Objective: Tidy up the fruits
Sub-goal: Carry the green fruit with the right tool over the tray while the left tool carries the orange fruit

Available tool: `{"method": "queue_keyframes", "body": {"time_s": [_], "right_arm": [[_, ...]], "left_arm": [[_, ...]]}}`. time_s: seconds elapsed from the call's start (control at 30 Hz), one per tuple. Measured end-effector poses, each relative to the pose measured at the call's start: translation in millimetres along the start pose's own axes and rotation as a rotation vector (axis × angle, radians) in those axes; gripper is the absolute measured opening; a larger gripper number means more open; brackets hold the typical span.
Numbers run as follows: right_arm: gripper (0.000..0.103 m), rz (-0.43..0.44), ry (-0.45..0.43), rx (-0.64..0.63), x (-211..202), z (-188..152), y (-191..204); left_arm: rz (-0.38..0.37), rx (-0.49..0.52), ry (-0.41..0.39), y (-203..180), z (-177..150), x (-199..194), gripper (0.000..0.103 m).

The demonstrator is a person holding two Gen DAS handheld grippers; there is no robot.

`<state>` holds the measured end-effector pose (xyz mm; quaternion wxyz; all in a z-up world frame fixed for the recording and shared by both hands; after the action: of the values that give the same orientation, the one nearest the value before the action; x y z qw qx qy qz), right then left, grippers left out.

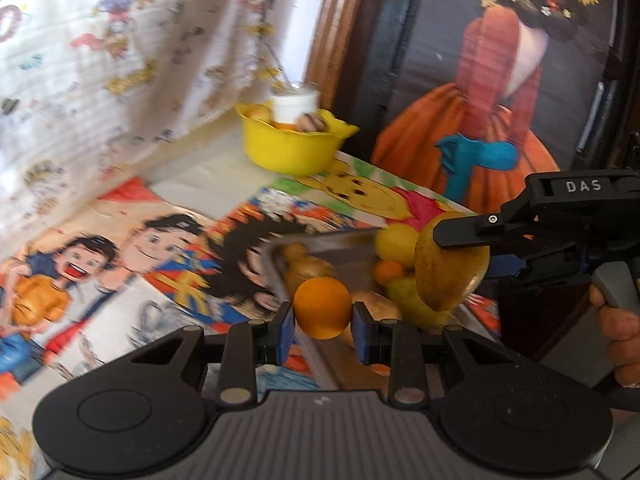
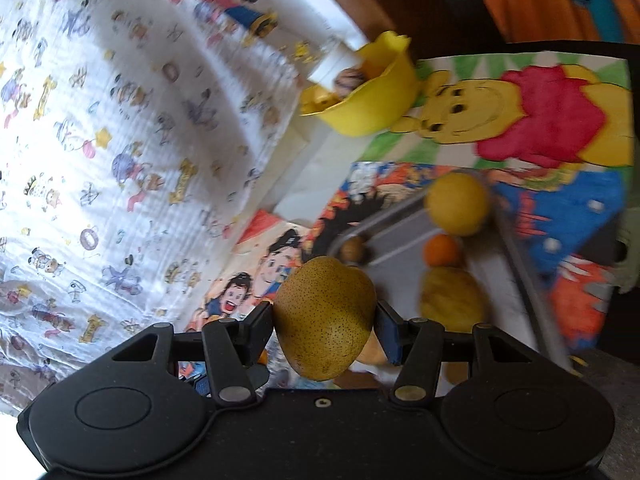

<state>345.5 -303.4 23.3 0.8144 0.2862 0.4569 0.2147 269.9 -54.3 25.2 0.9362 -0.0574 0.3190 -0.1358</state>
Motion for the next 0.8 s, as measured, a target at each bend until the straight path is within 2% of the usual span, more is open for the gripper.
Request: {"method": "queue_keyframes", "body": {"time_s": [0.3,0.53,0.8], "right_arm": [[0.057,-0.064,-0.004,0.037,-31,-22,-42],[0.057,-0.103,0.013,0.037,-39,-37,-58],[0.057,-0.109,0.03,0.034,-39,-46,-63]], "left_arm": [[-0.088,0.045,0.055,-41,-27,0,0.033],[-0.106,0.041,0.087,-53,-40,1,0.033],[-0.109,0.05,0.121,-61,-53,3,0.033]]}}
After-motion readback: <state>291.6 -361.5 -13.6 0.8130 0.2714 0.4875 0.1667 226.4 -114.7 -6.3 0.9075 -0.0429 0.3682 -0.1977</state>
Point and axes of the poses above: each gripper's, at about its wrist camera, not at the fingertips, and x roughly the way its jaws point, y to its left, z to its top, the point moved 3 cm from there along x, roughly the way its jaws point, and after that the axes turned 3 degrees about x, right-handed, at the moved point
